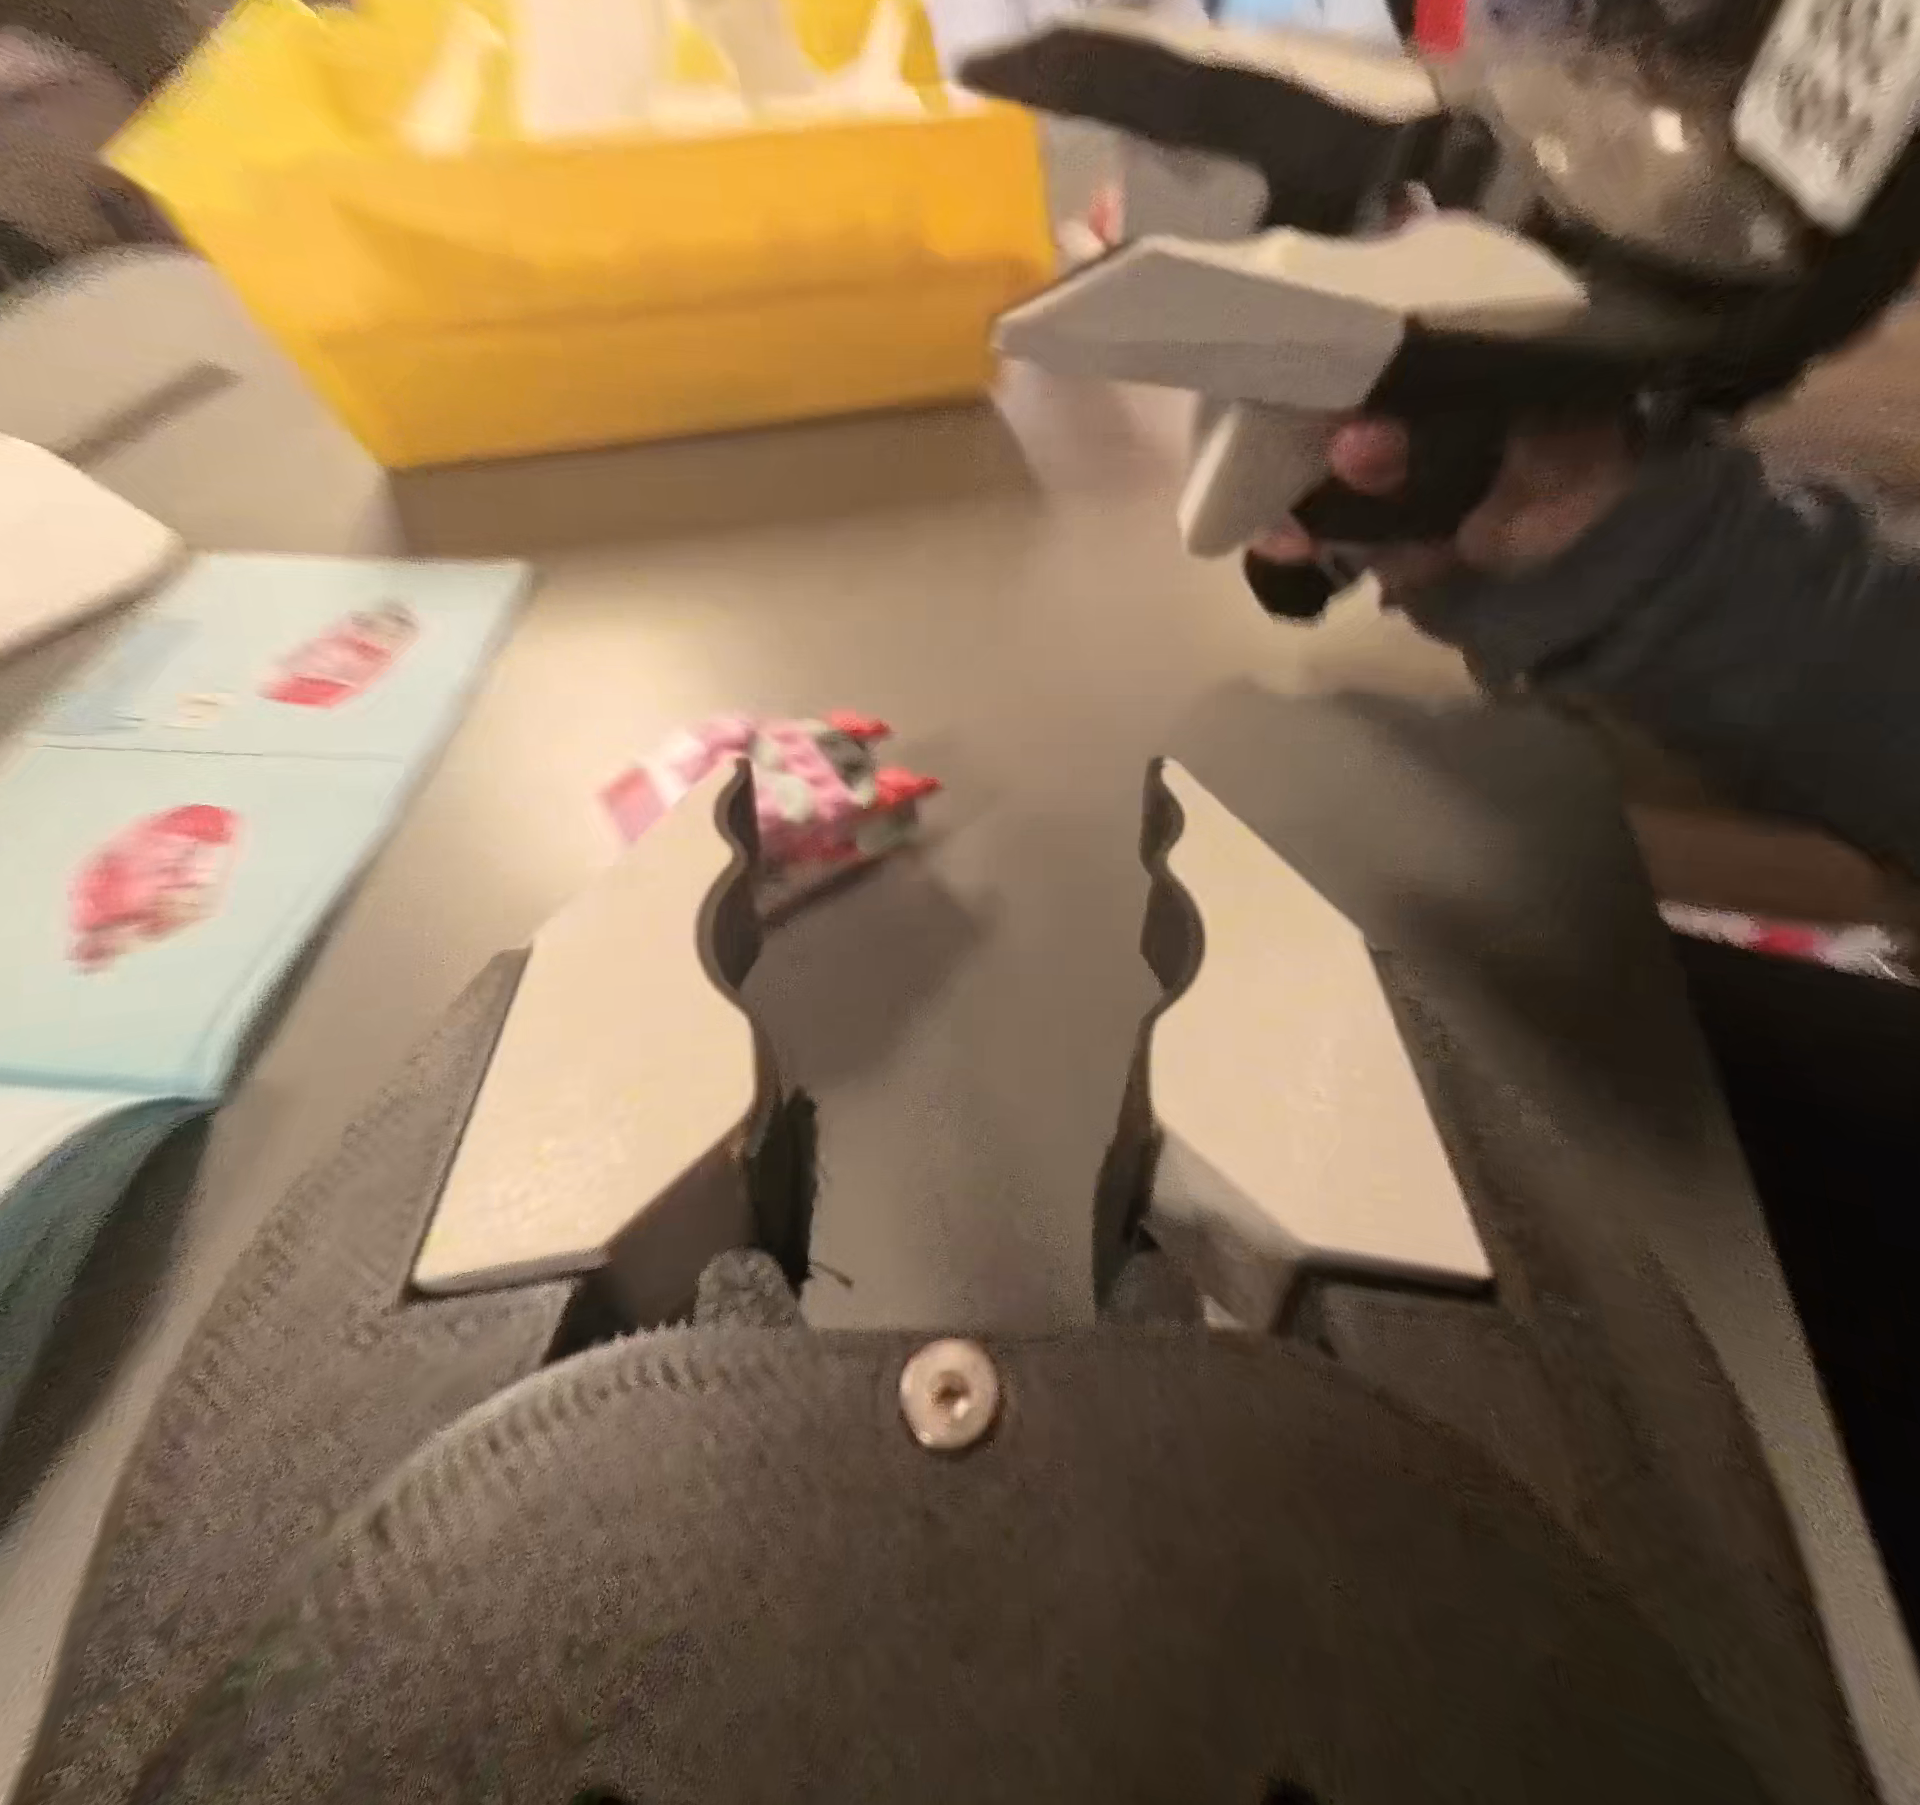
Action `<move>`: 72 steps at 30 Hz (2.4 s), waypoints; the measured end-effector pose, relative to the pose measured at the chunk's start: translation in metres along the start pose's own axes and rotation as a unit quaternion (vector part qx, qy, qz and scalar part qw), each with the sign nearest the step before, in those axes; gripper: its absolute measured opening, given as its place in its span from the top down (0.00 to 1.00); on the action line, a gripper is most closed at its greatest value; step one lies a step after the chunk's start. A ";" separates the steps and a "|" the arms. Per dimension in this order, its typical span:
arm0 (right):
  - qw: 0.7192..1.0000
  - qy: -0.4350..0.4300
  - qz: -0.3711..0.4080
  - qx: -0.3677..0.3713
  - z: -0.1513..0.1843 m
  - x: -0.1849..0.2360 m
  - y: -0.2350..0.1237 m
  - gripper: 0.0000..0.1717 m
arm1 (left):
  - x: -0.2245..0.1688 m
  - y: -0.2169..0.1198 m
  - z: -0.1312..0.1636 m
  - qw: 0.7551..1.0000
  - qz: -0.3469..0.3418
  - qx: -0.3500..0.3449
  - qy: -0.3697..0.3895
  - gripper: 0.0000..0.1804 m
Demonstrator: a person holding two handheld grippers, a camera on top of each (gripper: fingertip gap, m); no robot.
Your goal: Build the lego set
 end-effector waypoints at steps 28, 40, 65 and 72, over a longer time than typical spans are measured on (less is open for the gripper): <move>0.987 -0.120 0.020 -0.101 0.029 -0.023 0.092 0.98 | 0.020 -0.047 -0.012 0.932 -0.243 -0.217 0.160 0.82; 0.985 -0.136 0.038 -0.096 0.031 -0.025 0.094 0.95 | -0.025 -0.120 -0.053 0.903 -0.290 -0.264 0.174 0.77; 0.981 -0.169 0.032 -0.087 0.032 -0.017 0.097 1.00 | 0.146 -0.374 0.115 0.663 -0.142 0.724 -0.126 0.86; 0.980 -0.176 0.029 -0.083 0.033 -0.015 0.098 1.00 | 0.156 -0.378 0.132 0.636 -0.140 0.747 -0.133 0.85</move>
Point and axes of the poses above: each gripper's, where its closed fingertips meet, y out along the fingers, z out of its underside, x = y × z across the jaws, the point moved 8 cm from there along -y, back along the fingers, and after that the axes turned 7 degrees about z, right-handed, at the moved point
